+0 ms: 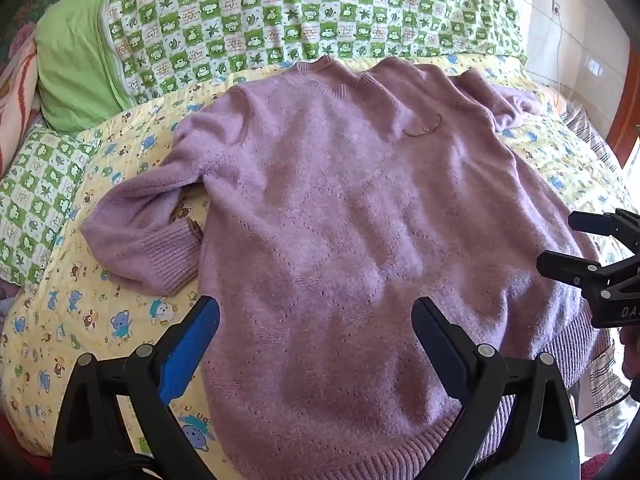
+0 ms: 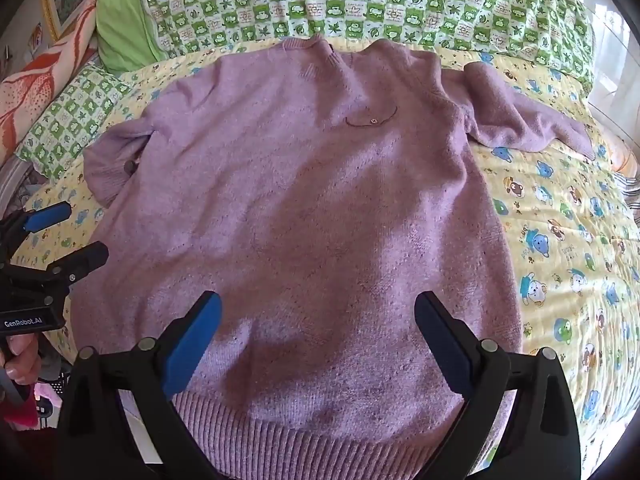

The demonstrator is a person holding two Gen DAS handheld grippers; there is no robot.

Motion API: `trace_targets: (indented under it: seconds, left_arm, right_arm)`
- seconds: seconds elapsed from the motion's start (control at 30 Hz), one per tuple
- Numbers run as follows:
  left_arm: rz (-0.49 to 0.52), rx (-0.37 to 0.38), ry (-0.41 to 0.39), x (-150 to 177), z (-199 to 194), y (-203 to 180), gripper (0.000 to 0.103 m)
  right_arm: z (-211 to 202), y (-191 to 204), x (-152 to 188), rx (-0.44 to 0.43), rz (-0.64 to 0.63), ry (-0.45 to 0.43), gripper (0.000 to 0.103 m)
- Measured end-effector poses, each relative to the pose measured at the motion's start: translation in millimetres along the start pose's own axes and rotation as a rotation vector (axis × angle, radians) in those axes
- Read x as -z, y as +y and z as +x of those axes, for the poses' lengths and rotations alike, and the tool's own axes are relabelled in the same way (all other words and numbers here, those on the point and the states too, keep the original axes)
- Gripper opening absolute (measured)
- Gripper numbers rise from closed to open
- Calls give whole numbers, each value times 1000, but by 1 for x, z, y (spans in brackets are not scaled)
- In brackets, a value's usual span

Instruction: Fold small clothes

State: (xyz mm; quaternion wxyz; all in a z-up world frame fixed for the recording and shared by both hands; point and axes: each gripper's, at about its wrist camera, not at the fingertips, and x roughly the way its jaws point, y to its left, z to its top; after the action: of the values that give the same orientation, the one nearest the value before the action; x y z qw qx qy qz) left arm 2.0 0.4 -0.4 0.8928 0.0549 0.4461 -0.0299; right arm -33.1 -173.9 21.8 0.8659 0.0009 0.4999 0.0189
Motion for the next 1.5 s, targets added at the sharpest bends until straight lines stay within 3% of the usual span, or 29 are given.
trace_targets:
  seconds: [0.4,1.23,1.5]
  left_arm:
    - [-17,26,15,2,-2,6,97]
    - [2,-7,9,-4,11,5,97]
    - [-2,-3,9,-5,13,6,97]
  right_arm:
    - [3,3,0,1,-8,-14,97]
    - [6,4,-6,-12,3,7,97]
    - [7,5,-10,11,-24,-42,97]
